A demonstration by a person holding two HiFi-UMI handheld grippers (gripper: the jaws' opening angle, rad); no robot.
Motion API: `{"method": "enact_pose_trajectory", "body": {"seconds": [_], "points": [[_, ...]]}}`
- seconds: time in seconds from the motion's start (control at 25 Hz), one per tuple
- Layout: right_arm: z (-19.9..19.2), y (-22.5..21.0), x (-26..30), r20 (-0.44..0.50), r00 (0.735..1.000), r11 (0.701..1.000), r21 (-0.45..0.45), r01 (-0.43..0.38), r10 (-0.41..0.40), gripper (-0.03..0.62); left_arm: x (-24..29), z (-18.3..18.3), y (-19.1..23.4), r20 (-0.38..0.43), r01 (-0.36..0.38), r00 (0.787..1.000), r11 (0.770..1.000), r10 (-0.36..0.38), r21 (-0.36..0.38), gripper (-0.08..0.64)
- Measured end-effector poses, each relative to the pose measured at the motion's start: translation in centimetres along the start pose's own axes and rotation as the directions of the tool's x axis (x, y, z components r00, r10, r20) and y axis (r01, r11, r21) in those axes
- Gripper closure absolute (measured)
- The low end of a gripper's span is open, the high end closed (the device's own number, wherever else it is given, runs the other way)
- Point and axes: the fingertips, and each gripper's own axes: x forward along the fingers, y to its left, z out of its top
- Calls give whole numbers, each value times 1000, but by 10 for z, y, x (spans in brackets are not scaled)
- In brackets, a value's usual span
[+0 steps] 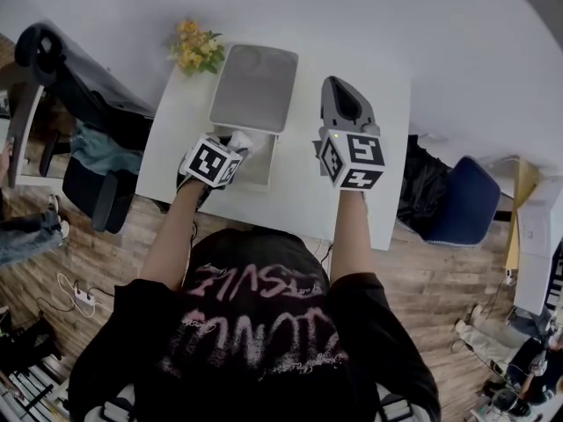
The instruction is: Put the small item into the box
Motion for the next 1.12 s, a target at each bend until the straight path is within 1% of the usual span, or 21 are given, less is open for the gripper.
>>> {"method": "enact_pose_trajectory", "body": {"seconds": [0.08,0.2,0.32,0.52,0.68,0.84,0.96,1.12], "points": [[-1,-1,1,-2,1000,1000,0,0,0,581,5,-5,0,-32,-4,999,1000,5,8,380],[-4,-1,2,-9,1000,1000,-2,-1,1,581,9,-9,0,-65,-14,998,999,17,40,380],[-6,-2,3,-16,1000,1000,-3,-3,3,582,14,-10,1,-79,-21,997,998,26,66,379],[-9,-4,3,-26,1000,1000,-3,0,0,581,20,-18,0,-105,-14,994,997,23,82,374],[-12,-6,4,-31,1000,1000,-1,0,0,581,22,-21,-2,-121,-7,992,996,19,93,342],[-12,-7,4,-32,999,1000,4,-2,2,581,20,-16,0,-100,-17,995,994,28,105,331],[-12,-6,6,-30,1000,1000,6,-7,7,581,18,-15,2,-79,-23,996,996,30,86,325],[-10,-3,8,-23,1000,1000,6,-15,15,581,5,-5,7,-9,-59,998,995,60,77,327]]}}
